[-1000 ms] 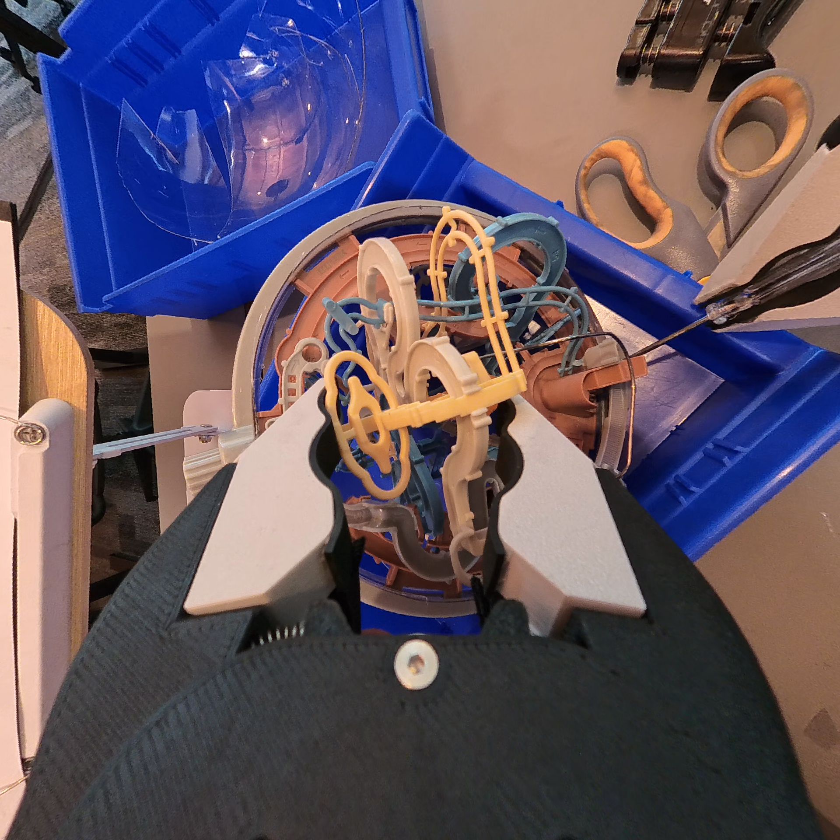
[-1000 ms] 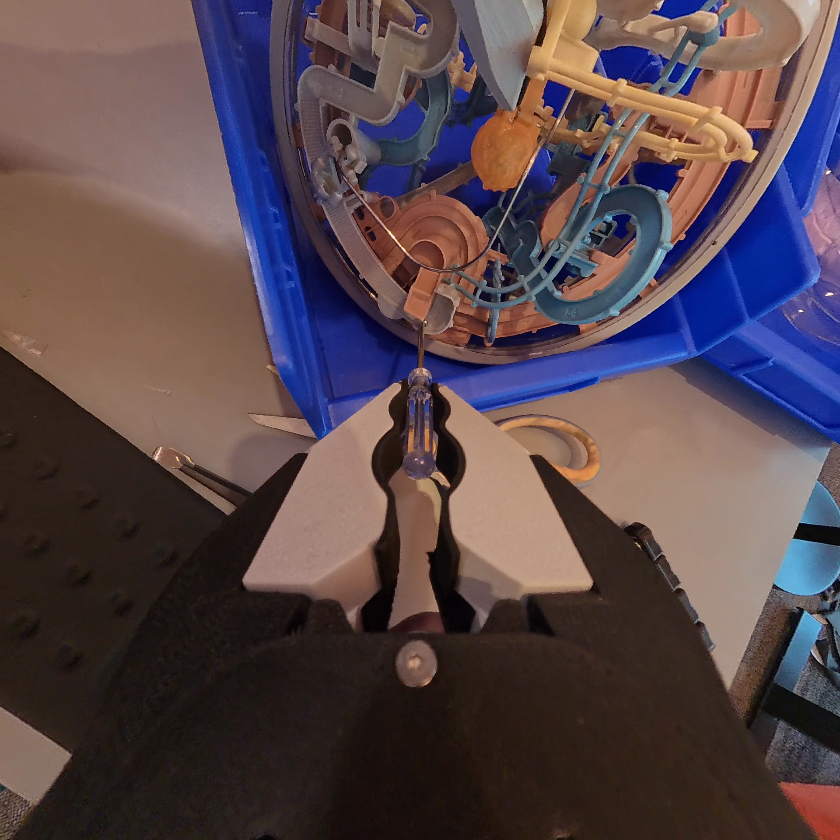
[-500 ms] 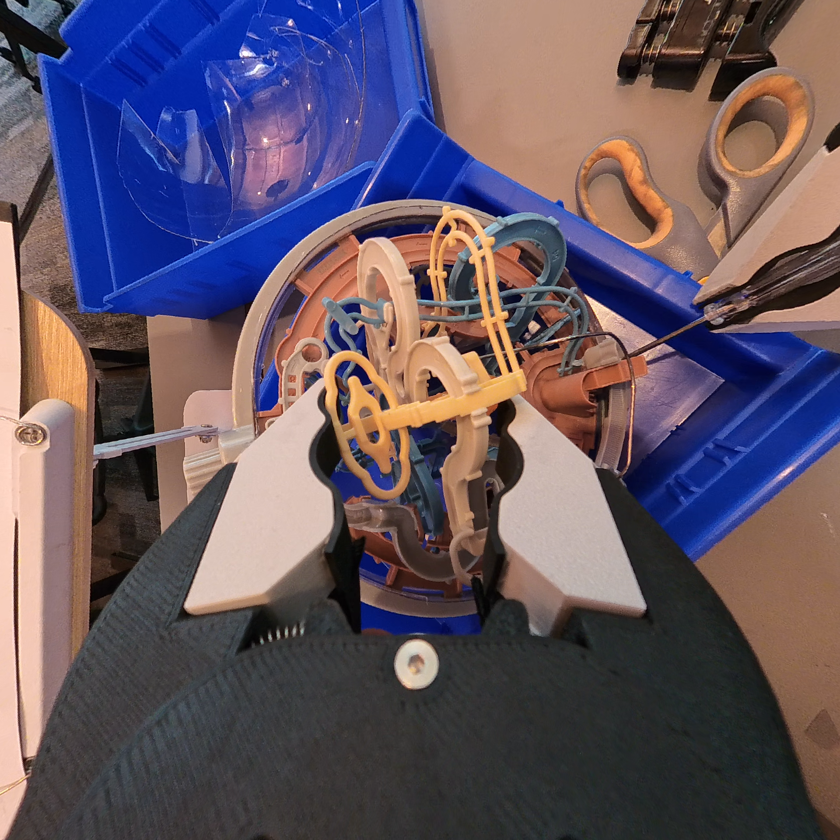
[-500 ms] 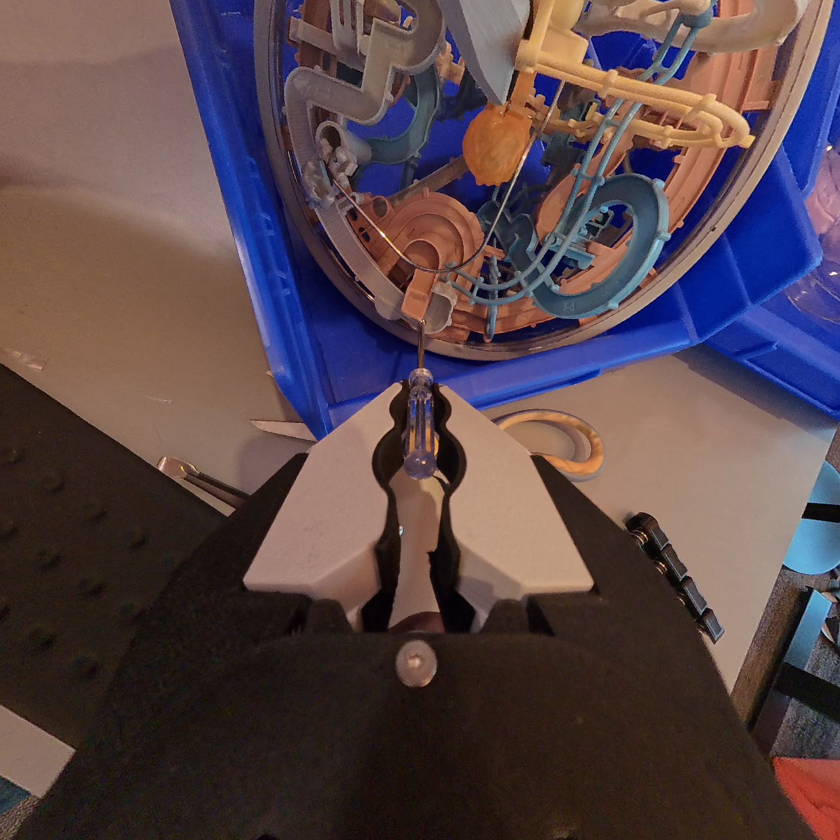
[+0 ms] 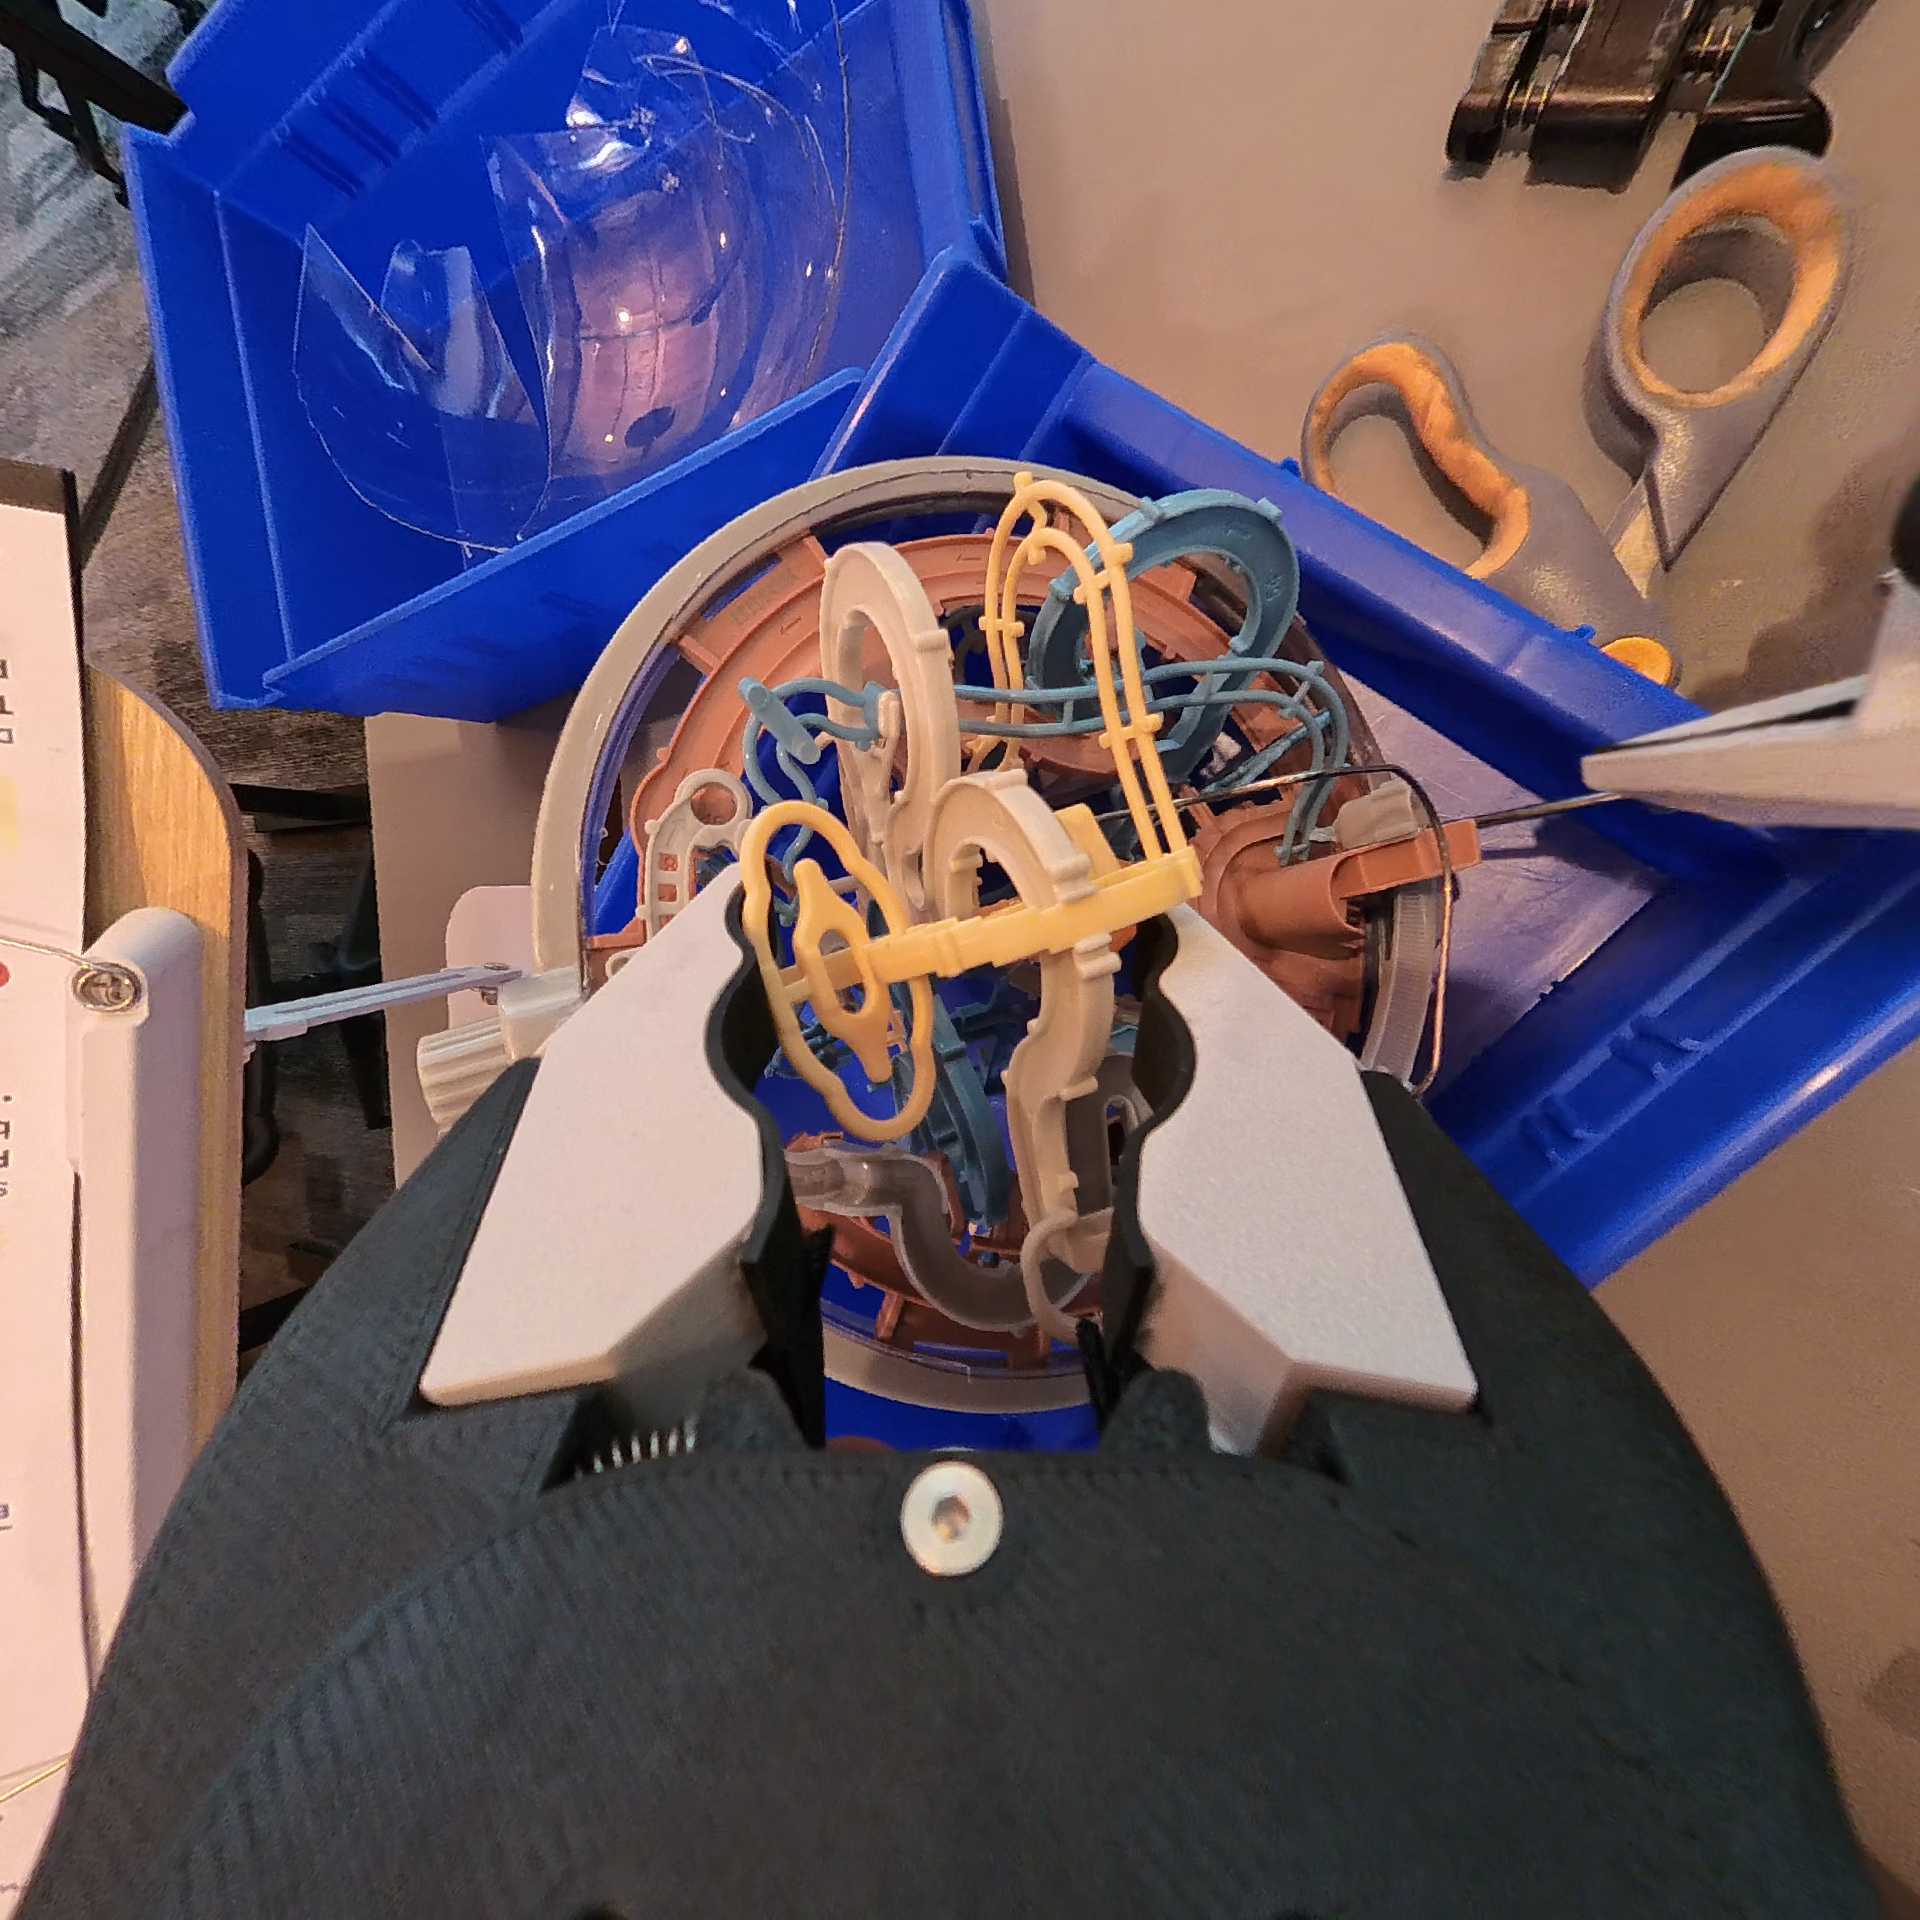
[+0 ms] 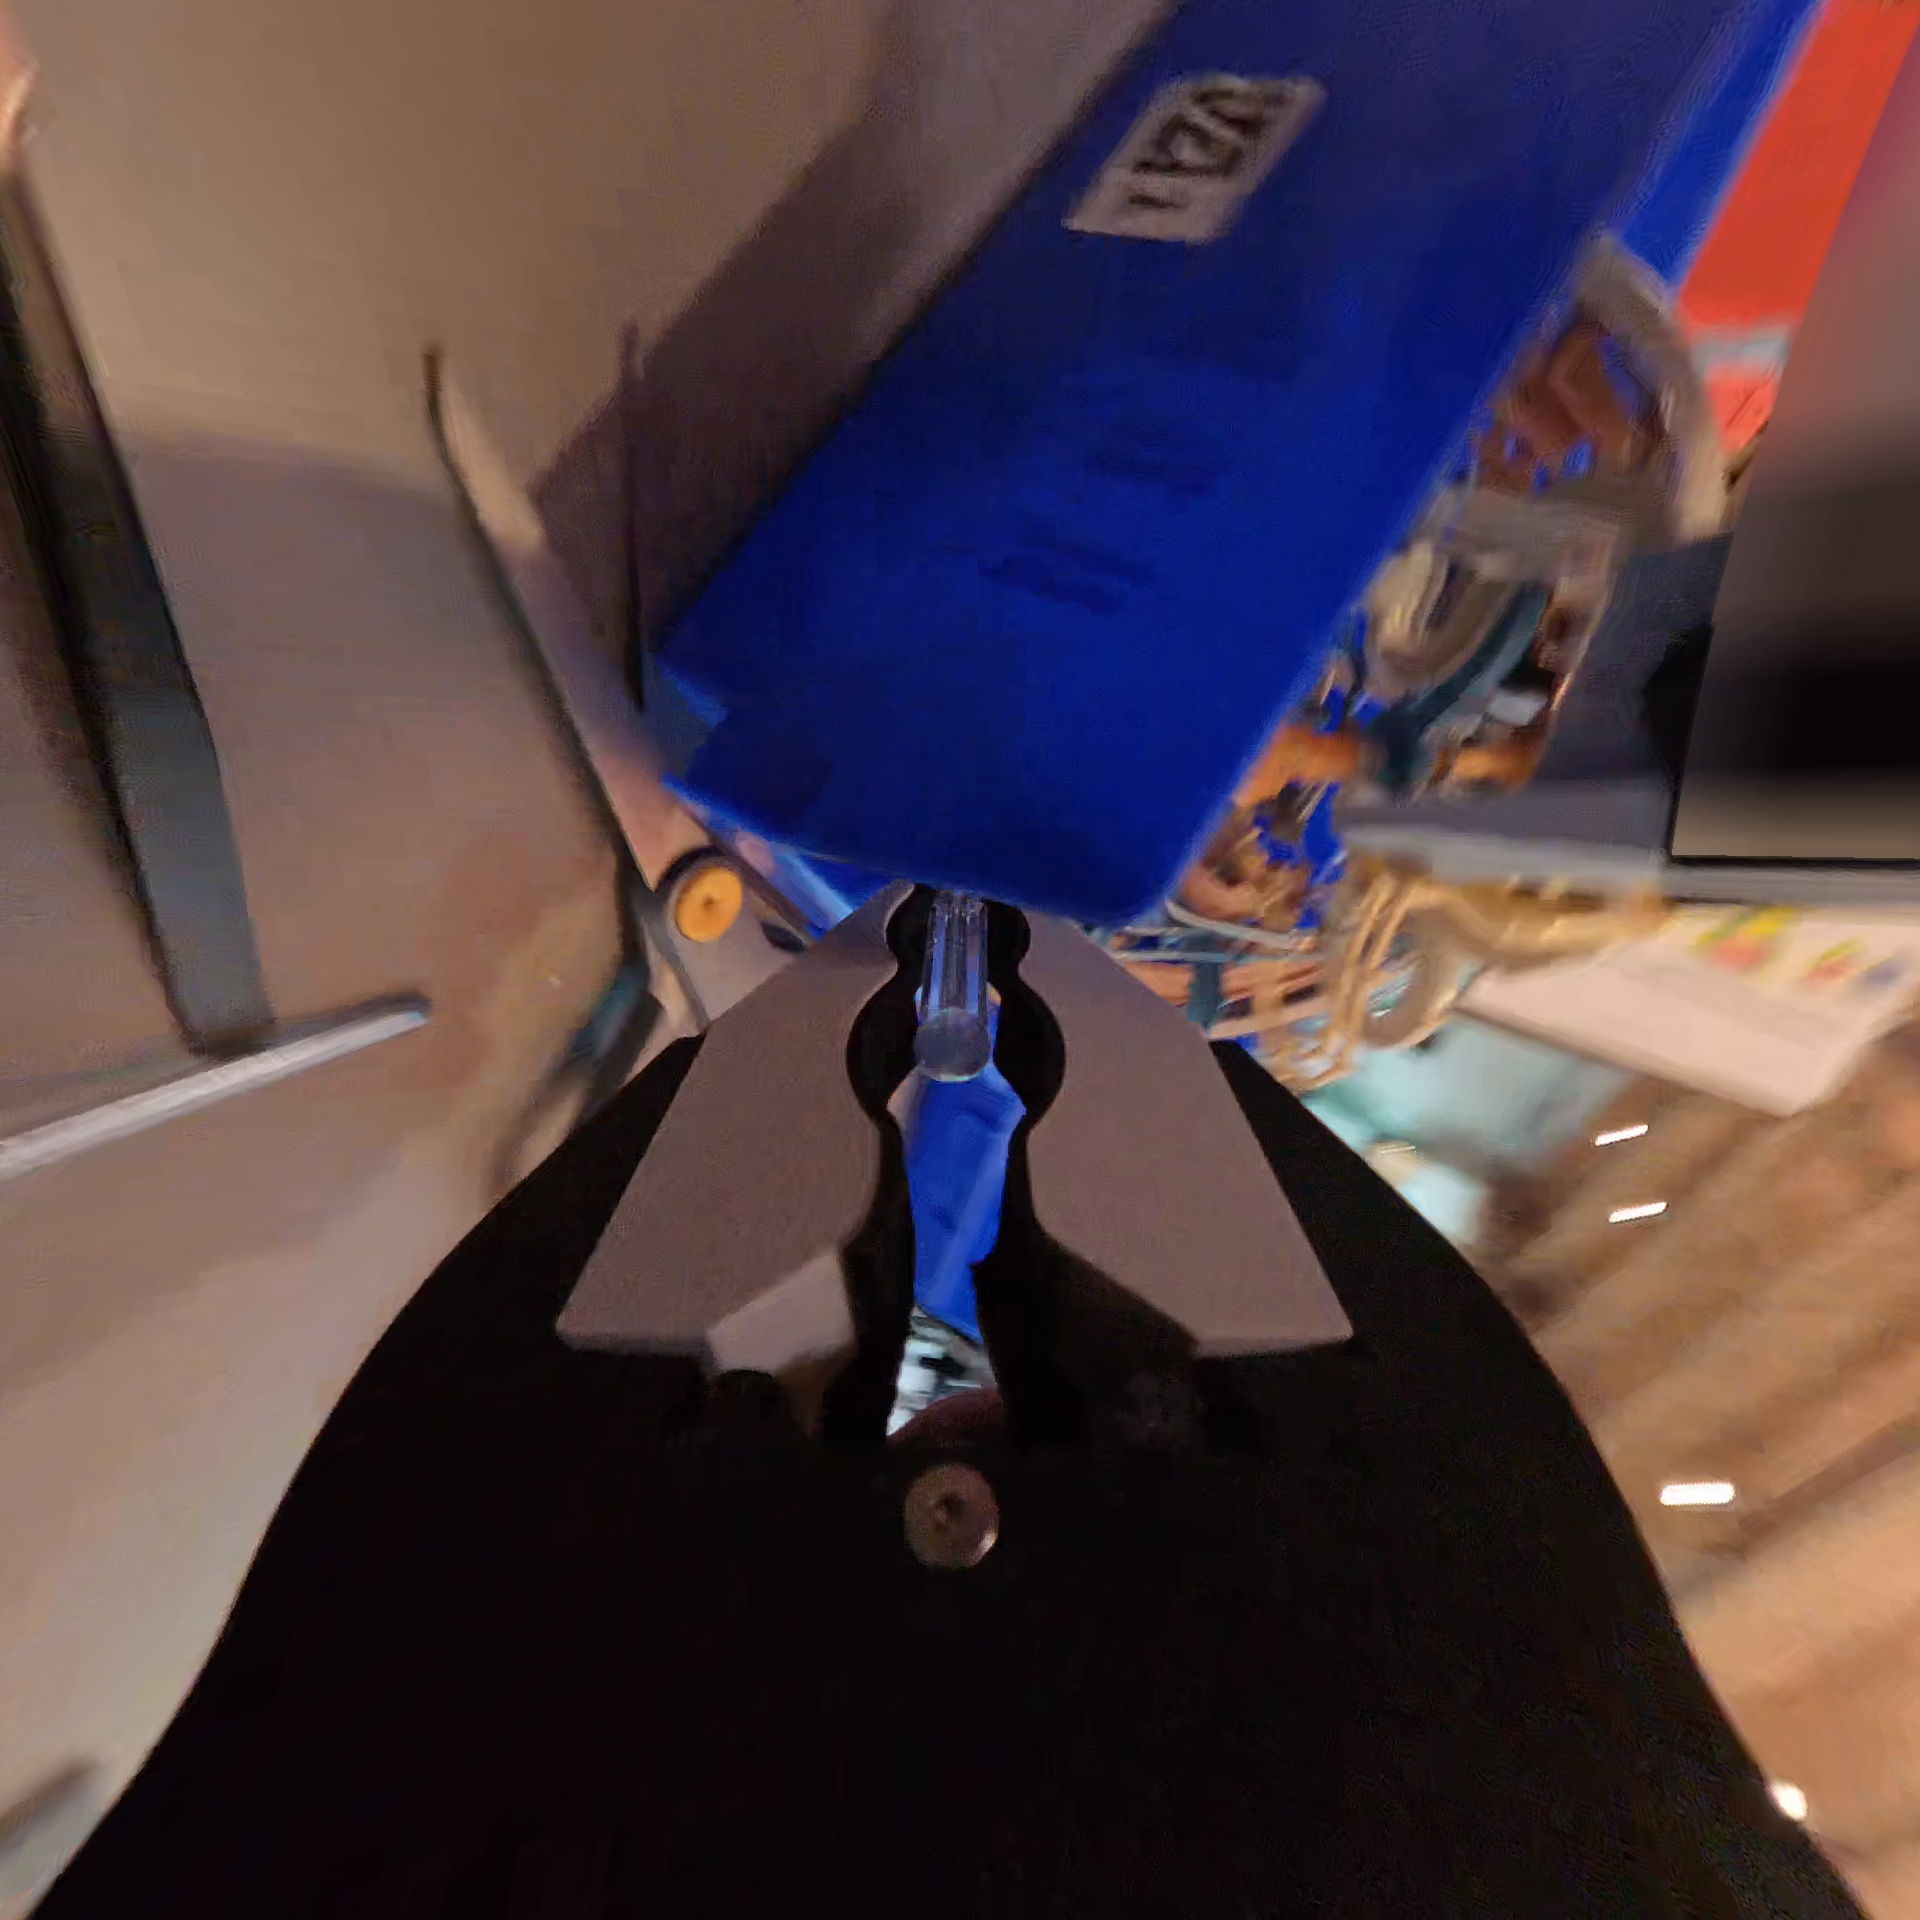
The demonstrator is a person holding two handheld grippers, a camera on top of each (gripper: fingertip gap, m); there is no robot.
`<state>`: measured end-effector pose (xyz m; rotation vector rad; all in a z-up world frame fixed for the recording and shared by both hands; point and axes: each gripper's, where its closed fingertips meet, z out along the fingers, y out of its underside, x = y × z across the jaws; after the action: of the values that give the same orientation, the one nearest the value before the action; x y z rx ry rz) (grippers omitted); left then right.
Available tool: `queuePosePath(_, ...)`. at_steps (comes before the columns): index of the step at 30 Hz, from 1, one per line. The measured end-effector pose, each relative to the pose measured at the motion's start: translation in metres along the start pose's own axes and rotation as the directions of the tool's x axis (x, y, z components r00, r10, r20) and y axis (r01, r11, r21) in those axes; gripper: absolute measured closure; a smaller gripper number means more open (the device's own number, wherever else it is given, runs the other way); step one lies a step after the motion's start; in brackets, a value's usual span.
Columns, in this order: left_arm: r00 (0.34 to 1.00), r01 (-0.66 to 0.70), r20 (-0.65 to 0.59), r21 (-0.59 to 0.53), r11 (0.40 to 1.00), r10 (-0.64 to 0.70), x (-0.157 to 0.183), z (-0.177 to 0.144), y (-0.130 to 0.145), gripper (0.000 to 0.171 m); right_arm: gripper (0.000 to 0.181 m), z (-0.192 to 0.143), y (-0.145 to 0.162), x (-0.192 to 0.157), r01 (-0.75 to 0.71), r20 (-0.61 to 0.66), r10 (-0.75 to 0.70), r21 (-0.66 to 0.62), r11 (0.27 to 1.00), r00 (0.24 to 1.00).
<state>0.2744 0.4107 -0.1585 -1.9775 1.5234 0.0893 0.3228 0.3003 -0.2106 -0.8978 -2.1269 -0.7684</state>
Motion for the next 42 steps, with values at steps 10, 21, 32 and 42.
queuePosePath(10,1.000,0.011,-0.021,0.020,1.000,-0.011,-0.001,0.000,0.001,0.104,0.175,-0.025,0.019,0.012,-0.553,0.126,0.547,0.010,0.833,0.827)
queuePosePath(21,1.000,0.010,-0.014,0.014,1.000,-0.009,0.000,0.000,0.000,0.104,0.175,-0.004,0.012,-0.001,-0.934,0.287,0.896,-0.011,0.357,0.339)
queuePosePath(32,1.000,0.013,-0.020,0.021,1.000,-0.013,0.000,0.001,0.000,0.104,0.175,0.003,0.009,-0.003,-0.949,0.286,0.911,-0.011,0.314,0.298)
queuePosePath(42,1.000,0.011,-0.016,0.016,1.000,-0.010,0.000,0.001,0.000,0.104,0.176,0.005,0.009,-0.003,-0.957,0.285,0.919,-0.023,0.290,0.272)
